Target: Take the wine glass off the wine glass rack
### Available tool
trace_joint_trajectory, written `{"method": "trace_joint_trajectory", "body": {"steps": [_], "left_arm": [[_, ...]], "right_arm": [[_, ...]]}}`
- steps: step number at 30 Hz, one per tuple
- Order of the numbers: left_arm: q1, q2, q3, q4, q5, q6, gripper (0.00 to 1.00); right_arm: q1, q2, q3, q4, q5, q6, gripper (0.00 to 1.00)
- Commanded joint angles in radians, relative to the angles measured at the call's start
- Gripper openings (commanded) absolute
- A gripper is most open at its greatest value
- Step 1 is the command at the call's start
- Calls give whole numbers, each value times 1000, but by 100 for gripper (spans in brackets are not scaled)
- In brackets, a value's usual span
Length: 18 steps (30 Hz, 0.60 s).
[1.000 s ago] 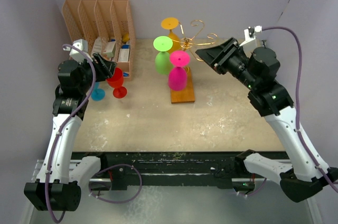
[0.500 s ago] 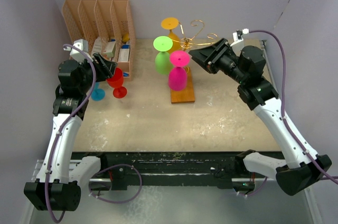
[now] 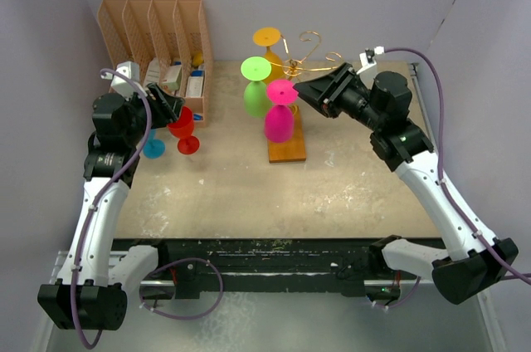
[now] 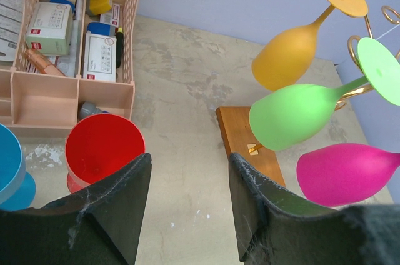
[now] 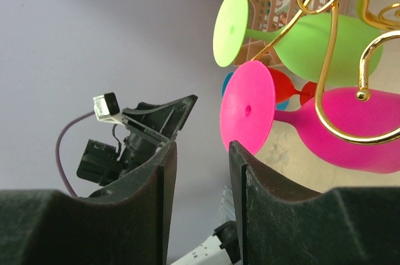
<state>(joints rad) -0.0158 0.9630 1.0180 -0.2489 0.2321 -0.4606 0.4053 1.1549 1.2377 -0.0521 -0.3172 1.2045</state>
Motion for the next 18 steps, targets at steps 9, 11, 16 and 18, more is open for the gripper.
{"method": "trace_joint_trajectory", "body": {"steps": [9, 11, 16, 18], "left_arm": [[-7, 3, 5, 44, 19, -3, 56], [-7, 4, 5, 43, 18, -3, 56], [-7, 4, 4, 44, 19, -4, 56], [-7, 4, 4, 44, 20, -4, 56]], "right_arm": [[1, 30, 32, -40, -49, -33, 43], [1, 37, 31, -37, -48, -30, 43], [1, 56, 34, -27, -47, -23, 43], [0, 60, 33, -22, -45, -22, 43]]}}
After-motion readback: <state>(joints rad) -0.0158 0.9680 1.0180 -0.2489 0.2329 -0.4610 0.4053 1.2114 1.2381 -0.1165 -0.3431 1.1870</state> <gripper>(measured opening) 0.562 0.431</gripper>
